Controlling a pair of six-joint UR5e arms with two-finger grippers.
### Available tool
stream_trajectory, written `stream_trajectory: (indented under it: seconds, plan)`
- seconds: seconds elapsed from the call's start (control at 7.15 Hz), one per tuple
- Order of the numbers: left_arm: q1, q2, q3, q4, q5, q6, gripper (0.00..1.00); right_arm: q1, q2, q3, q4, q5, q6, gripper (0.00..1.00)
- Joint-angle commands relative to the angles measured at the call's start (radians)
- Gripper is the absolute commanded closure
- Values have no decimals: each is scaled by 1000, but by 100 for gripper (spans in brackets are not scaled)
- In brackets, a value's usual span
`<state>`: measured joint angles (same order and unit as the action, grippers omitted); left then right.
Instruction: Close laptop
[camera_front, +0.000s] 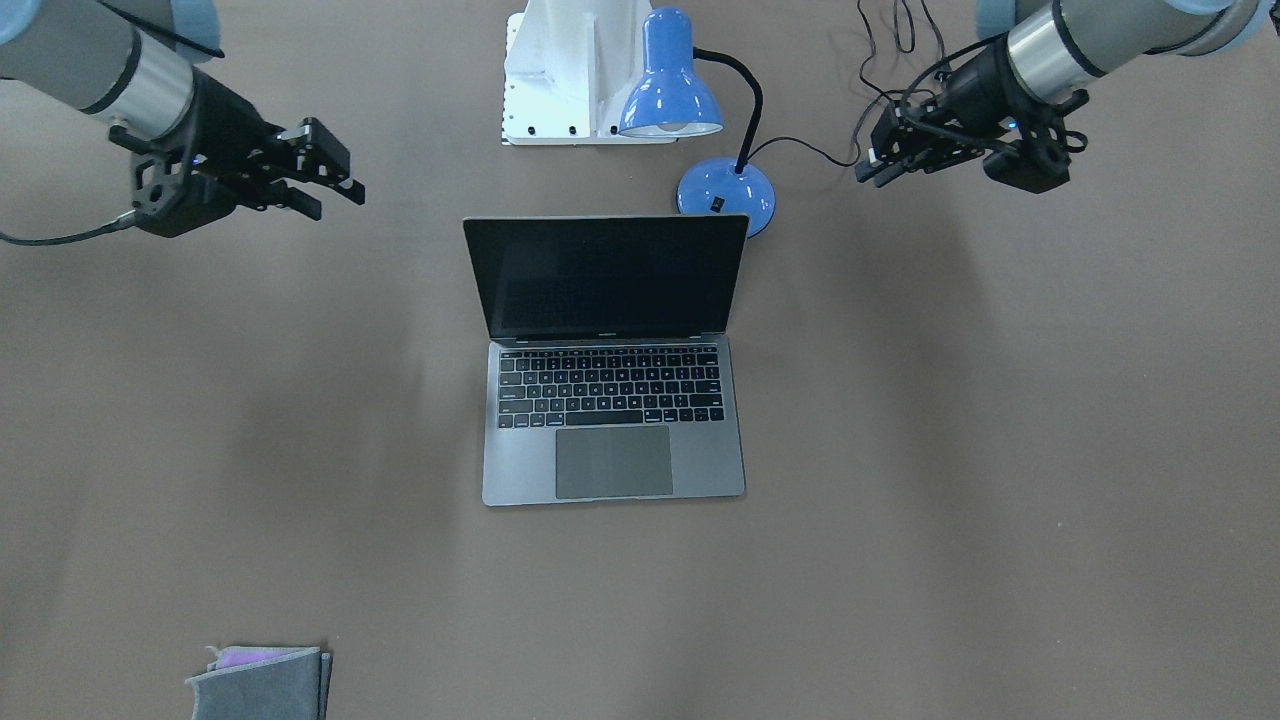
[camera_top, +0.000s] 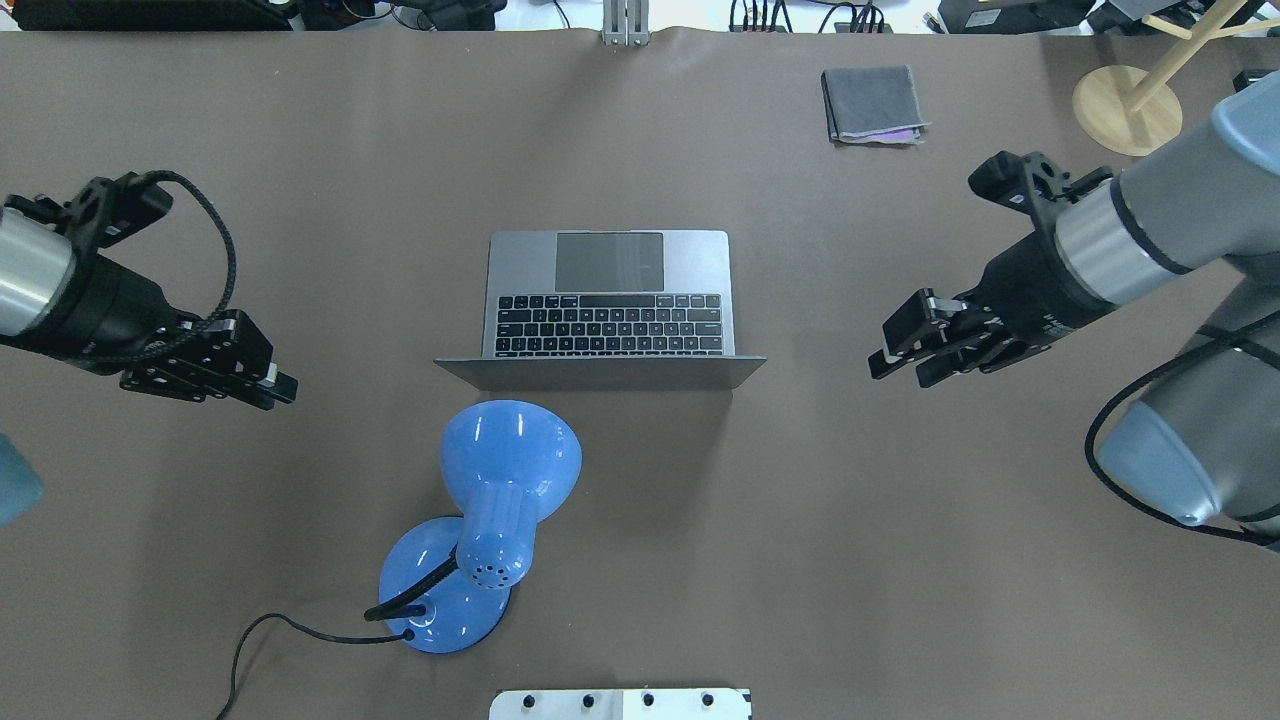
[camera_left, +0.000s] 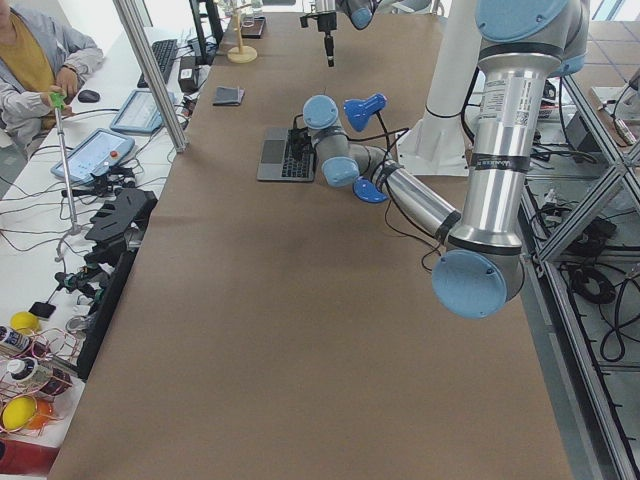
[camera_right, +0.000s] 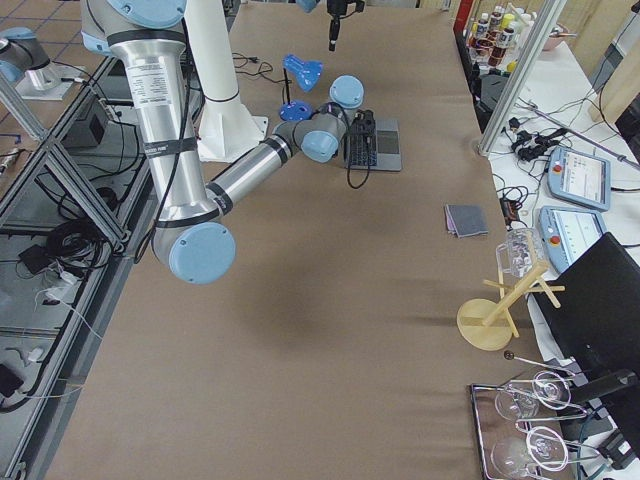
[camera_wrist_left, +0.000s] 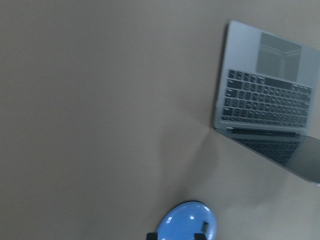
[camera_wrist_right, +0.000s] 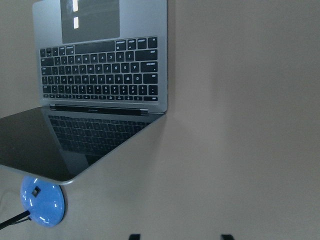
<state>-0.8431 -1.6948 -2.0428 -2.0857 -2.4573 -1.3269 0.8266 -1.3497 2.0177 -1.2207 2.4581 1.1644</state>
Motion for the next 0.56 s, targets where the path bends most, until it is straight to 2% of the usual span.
stream_trajectory:
  seconds: [0.0, 0.14, 0.28, 0.42]
  plan:
    - [93, -122, 50, -2, 67, -88, 77, -70, 43, 10, 0, -16, 52, 48]
    - [96, -167, 82, -1, 67, -100, 90, -86, 47, 9, 1, -25, 50, 55]
    - [99, -174, 88, -1, 69, -98, 100, -108, 75, 0, 0, -51, 50, 69]
    - [101, -199, 110, -1, 72, -100, 100, -133, 92, -5, 0, -97, 50, 86]
